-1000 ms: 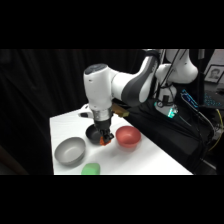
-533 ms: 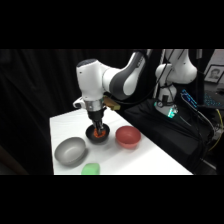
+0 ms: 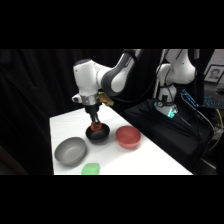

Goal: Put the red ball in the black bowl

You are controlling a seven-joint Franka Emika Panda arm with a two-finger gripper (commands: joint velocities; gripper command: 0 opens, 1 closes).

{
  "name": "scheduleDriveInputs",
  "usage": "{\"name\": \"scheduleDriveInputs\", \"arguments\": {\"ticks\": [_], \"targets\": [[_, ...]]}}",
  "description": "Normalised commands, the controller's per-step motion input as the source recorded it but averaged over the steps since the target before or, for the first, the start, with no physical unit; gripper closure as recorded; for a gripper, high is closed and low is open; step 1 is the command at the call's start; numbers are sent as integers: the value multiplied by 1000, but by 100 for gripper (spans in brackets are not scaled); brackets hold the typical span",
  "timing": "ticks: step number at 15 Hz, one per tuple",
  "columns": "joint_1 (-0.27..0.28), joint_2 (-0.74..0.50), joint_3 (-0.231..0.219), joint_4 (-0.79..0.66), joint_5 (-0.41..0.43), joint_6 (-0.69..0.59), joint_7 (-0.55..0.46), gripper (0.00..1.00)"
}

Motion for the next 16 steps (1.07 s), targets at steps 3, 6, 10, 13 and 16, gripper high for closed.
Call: {"name": "scheduleDriveInputs", "arguments": {"ticks": [3, 6, 10, 13, 16], "targets": [[-49, -14, -51, -38, 107, 139, -87, 95], [-41, 62, -52, -31, 105, 254, -54, 95], [3, 114, -60, 2, 51, 262, 40, 95], [14, 89, -38, 31, 57, 181, 41, 95], [6, 50, -13, 40, 87, 89, 9, 66]]}}
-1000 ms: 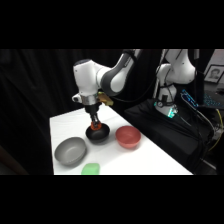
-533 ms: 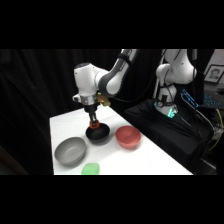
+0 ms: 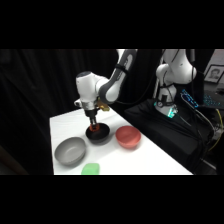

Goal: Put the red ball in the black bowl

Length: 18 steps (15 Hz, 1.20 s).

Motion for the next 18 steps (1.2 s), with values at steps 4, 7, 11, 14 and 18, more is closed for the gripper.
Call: {"name": "scheduleDriveInputs", "arguments": {"ticks": [4, 7, 11, 14, 18], "targets": [[-27, 27, 15, 72, 132, -13, -45, 34], [-48, -18, 21, 134, 146, -205, -62, 11], [-27, -128, -2, 145, 102, -326, -39, 0], [-9, -230, -16, 136, 71, -390, -21, 0], [-6, -223, -33, 185, 37, -442, -4, 0]]}}
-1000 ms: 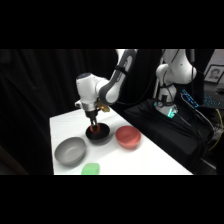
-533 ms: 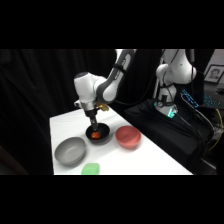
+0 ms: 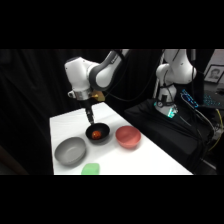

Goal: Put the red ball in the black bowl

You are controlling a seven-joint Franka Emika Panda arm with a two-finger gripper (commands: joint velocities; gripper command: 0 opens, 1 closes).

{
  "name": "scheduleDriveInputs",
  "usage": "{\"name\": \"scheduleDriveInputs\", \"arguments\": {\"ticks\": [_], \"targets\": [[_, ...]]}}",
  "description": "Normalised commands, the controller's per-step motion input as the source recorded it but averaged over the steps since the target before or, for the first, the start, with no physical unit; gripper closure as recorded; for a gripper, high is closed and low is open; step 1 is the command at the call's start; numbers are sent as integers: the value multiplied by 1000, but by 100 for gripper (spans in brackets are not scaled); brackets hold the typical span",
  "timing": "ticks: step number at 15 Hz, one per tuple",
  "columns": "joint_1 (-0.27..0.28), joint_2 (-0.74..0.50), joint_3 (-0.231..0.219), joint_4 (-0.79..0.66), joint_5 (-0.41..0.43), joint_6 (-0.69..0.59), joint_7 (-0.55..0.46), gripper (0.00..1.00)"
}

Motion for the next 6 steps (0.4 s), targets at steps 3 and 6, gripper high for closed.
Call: {"name": "scheduleDriveInputs", "arguments": {"ticks": [3, 6], "targets": [[-8, -207, -35, 200, 8, -421, 7, 0], [-16, -115, -16, 211, 35, -330, 13, 0]]}}
